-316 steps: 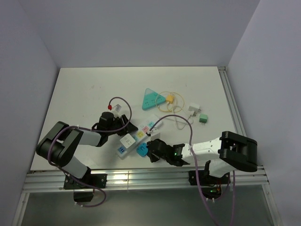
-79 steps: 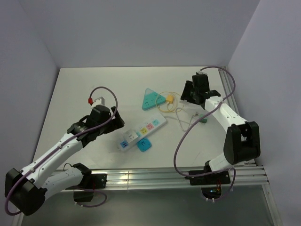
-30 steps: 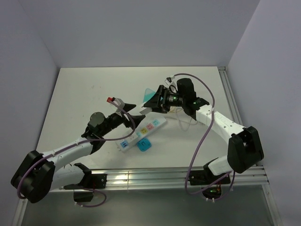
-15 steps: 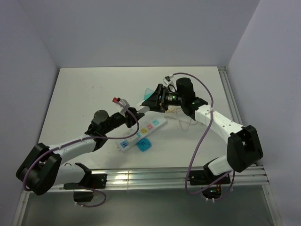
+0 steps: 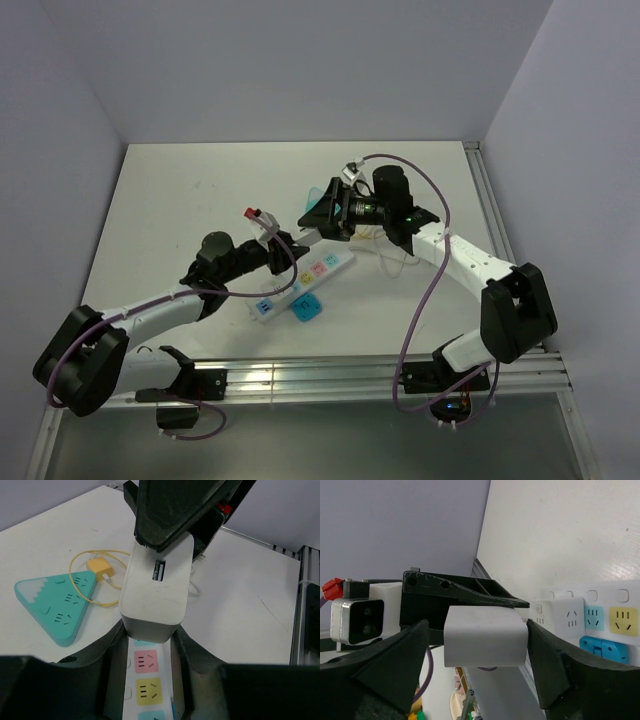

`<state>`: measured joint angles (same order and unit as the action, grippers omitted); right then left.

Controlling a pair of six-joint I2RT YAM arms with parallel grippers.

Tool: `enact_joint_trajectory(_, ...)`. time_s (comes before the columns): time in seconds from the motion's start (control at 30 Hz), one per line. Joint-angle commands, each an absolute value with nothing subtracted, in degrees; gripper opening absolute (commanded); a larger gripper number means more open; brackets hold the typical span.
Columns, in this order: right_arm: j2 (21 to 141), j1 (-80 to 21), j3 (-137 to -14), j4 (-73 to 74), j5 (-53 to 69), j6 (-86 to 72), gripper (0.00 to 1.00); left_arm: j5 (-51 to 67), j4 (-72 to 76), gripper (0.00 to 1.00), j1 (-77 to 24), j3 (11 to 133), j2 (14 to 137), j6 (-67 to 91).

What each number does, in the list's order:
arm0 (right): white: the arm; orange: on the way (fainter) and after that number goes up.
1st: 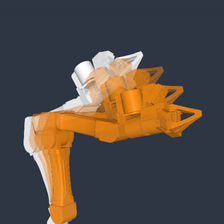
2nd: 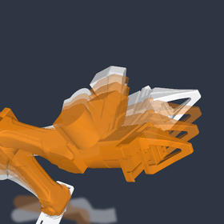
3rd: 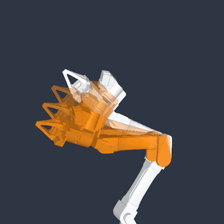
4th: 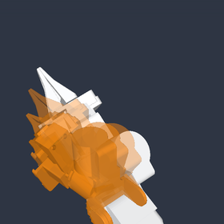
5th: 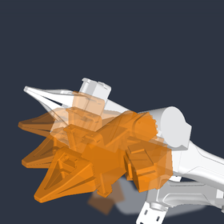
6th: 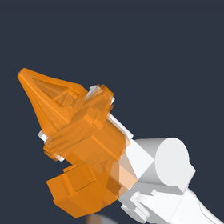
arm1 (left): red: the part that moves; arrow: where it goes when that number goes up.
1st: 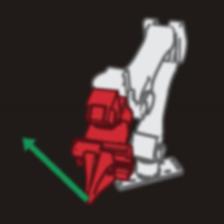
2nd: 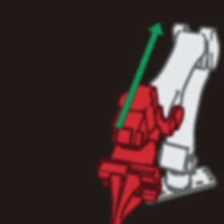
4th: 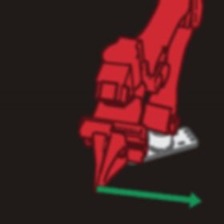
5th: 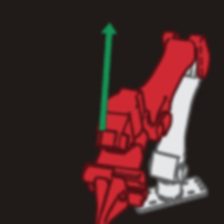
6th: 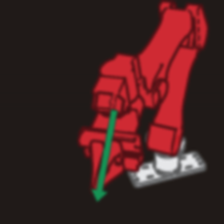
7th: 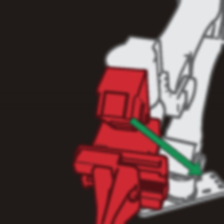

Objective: Insert the plug

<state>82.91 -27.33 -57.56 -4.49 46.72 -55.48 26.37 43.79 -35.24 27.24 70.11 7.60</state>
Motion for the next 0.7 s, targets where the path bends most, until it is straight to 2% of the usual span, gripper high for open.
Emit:
enact_joint_trajectory(0.0,82.62,-27.86,-58.01,-6.16,48.52,-51.87,0.90,29.44,44.13,0.00,-35.51,29.79,68.64,6.86)
enact_joint_trajectory(0.03,82.36,-27.77,-58.53,-3.63,47.99,-50.55,0.94,29.70,41.86,0.00,-35.42,30.23,68.64,6.86)
enact_joint_trajectory(0.17,80.78,-27.07,-60.29,2.72,47.89,-41.68,0.96,32.95,40.51,0.00,-35.07,31.03,68.38,8.17)
enact_joint_trajectory(0.4,76.21,-22.50,-58.19,1.76,49.23,-28.68,0.97,35.15,40.43,0.01,-34.89,29.79,67.59,13.44)
enact_joint_trajectory(0.53,71.99,-22.76,-54.33,-4.12,52.03,-23.39,0.97,37.96,36.75,0.01,-34.89,31.81,68.55,14.94)
enact_joint_trajectory(0.67,70.14,-24.77,-55.63,1.21,48.79,-13.21,0.94,41.39,34.19,0.00,-34.72,34.01,69.87,16.17)
